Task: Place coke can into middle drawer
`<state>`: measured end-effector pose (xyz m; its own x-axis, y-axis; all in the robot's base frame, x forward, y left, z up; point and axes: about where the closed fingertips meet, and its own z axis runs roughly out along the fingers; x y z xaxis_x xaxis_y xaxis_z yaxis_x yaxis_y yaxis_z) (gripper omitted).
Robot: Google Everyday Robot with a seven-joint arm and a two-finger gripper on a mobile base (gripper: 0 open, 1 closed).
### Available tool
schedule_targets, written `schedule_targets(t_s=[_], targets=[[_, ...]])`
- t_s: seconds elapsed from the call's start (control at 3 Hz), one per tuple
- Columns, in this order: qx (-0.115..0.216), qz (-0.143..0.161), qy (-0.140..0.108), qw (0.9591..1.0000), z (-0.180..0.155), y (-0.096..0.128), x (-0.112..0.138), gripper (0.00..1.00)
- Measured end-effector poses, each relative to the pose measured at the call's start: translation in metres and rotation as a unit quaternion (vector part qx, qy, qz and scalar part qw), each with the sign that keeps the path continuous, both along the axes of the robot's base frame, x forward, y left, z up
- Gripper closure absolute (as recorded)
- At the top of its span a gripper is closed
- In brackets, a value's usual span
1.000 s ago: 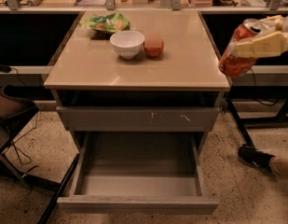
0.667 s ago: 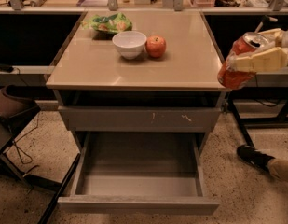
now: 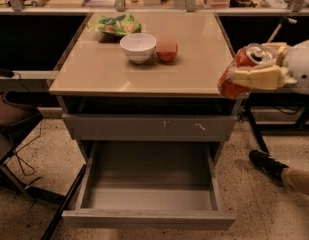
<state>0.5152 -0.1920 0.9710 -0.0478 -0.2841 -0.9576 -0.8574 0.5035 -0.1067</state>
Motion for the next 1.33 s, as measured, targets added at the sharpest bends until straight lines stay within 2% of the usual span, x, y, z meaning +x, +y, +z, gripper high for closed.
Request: schedule_targets(t_s=[0.33, 0.67, 1.0, 1.33], targets=[[-0.011, -0.005, -0.045, 0.9989, -0.052, 0.036, -0.004, 1.0], [-0.051, -0.008, -0.041, 0.9978, -0.133, 0.072, -0.002, 1.0], [-0.095, -0.008, -0.021, 0.9952, -0.195, 0.094, -0.001, 1.0], [-0.121, -0.003, -0.003, 0.9927, -0.232, 0.106, -0.003, 1.0]])
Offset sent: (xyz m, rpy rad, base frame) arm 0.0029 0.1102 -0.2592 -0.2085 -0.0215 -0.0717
